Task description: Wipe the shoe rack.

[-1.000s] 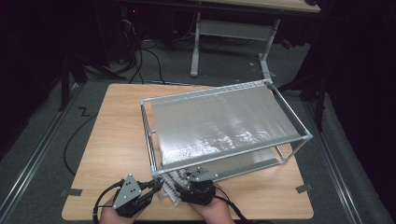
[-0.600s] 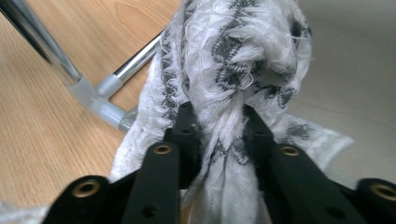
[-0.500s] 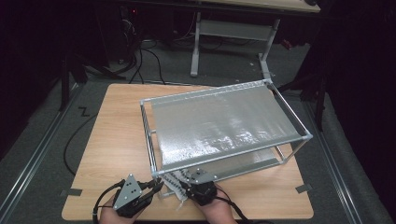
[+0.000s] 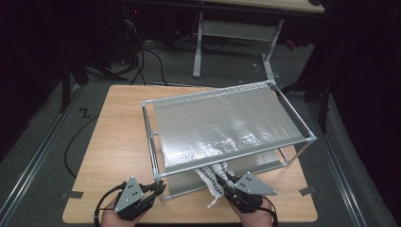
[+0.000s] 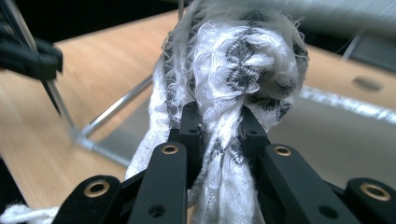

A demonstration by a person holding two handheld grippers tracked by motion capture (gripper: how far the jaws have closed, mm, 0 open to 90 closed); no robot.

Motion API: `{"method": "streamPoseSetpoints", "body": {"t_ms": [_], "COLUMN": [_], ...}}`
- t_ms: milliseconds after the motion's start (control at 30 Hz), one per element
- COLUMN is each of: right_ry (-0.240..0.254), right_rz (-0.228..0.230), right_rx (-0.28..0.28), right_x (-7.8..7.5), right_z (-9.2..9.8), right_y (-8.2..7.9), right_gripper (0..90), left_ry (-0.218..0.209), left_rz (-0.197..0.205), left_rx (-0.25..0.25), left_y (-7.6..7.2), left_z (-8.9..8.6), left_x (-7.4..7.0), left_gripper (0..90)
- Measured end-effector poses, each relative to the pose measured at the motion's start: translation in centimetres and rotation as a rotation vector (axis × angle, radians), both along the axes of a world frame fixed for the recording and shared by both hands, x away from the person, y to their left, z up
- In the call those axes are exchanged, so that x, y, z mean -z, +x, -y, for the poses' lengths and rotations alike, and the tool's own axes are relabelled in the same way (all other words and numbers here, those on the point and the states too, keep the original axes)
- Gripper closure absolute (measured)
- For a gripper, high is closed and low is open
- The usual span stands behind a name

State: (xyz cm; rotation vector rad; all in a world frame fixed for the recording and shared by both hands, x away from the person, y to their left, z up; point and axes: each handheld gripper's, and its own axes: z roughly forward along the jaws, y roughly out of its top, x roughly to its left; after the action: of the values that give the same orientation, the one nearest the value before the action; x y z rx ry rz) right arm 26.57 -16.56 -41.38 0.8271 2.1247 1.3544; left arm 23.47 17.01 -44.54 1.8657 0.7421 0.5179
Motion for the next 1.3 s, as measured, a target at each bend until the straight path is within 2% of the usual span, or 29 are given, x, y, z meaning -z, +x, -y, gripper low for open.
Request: {"method": "streamPoseSetpoints", "body": {"t_ms": [133, 300, 433, 633, 733, 1033, 1133, 1300], "right_ry": [0.029, 0.060, 0.113, 0.155, 0.189, 0.233, 0.251, 0.254], "right_rz": [0.044, 0.074, 0.099, 0.133, 0.158, 0.237, 0.241, 0.217], "right_rx": [-0.004, 0.009, 0.015, 0.021, 0.022, 0.014, 0.018, 0.008], "right_x": [-1.1, -2.1, -3.0, -4.5, -5.6, -8.3, -8.5, -7.8], "right_z": [0.4, 0.9, 1.6, 1.7, 1.5, 0.7, 0.1, -1.6], "right_y": [-0.8, -1.4, -1.7, -1.1, -0.8, -0.1, 0.2, 0.4], "right_gripper": [77.1, 77.2, 77.1, 77.2, 77.2, 77.3, 77.2, 76.4], "left_ry": [0.007, 0.010, 0.010, 0.002, -0.009, -0.007, -0.007, -0.005], "left_rz": [0.003, 0.009, 0.010, 0.022, 0.016, 0.007, 0.003, 0.007], "left_rx": [0.011, 0.022, 0.027, 0.033, 0.029, 0.049, 0.069, 0.084], "left_y": [0.1, 0.2, 0.3, 0.5, 0.5, -0.2, -0.4, -0.6], "left_z": [0.3, 0.9, 1.0, 1.2, 1.2, 1.8, 2.2, 2.8], "left_x": [0.0, 0.0, 0.0, 0.2, 0.2, 0.1, 0.1, 0.1], "left_gripper": [80.6, 80.6, 80.4, 80.3, 80.5, 80.5, 80.5, 80.5]}}
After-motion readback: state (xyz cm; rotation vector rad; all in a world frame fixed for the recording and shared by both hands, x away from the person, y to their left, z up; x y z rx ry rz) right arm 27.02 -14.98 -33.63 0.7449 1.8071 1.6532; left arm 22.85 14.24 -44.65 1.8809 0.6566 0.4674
